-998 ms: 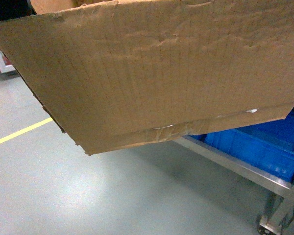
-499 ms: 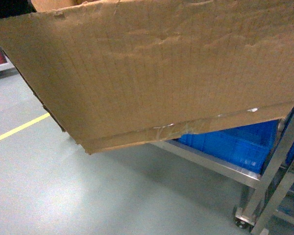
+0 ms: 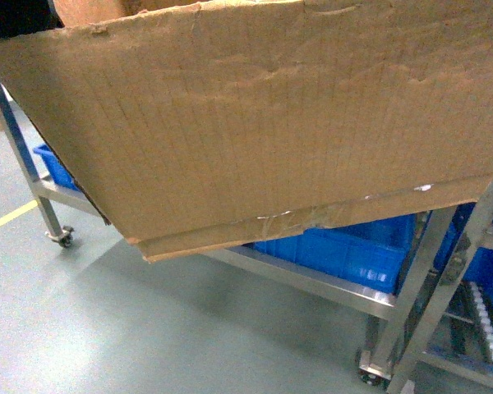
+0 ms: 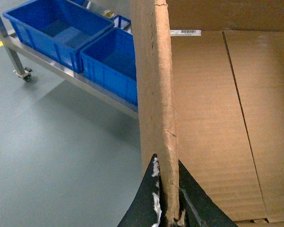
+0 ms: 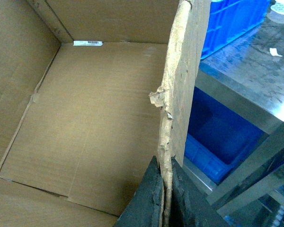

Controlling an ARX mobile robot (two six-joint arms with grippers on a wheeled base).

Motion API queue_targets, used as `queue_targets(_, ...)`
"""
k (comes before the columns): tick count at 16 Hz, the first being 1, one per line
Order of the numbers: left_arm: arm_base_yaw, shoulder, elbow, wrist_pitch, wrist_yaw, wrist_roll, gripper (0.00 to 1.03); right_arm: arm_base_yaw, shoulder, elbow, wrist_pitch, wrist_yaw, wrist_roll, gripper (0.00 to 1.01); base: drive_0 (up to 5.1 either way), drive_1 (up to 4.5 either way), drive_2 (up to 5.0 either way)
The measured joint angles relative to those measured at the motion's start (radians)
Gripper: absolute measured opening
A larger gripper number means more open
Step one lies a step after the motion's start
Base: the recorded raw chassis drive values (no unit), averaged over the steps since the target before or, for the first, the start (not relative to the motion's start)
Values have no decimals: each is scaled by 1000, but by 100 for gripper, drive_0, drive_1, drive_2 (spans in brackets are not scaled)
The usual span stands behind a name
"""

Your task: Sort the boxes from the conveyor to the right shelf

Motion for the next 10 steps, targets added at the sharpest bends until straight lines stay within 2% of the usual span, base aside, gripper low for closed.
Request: queue_targets(10,0,0,0,2,0,0,2,0,0,0,0,0,0,2,-137,-137,-137)
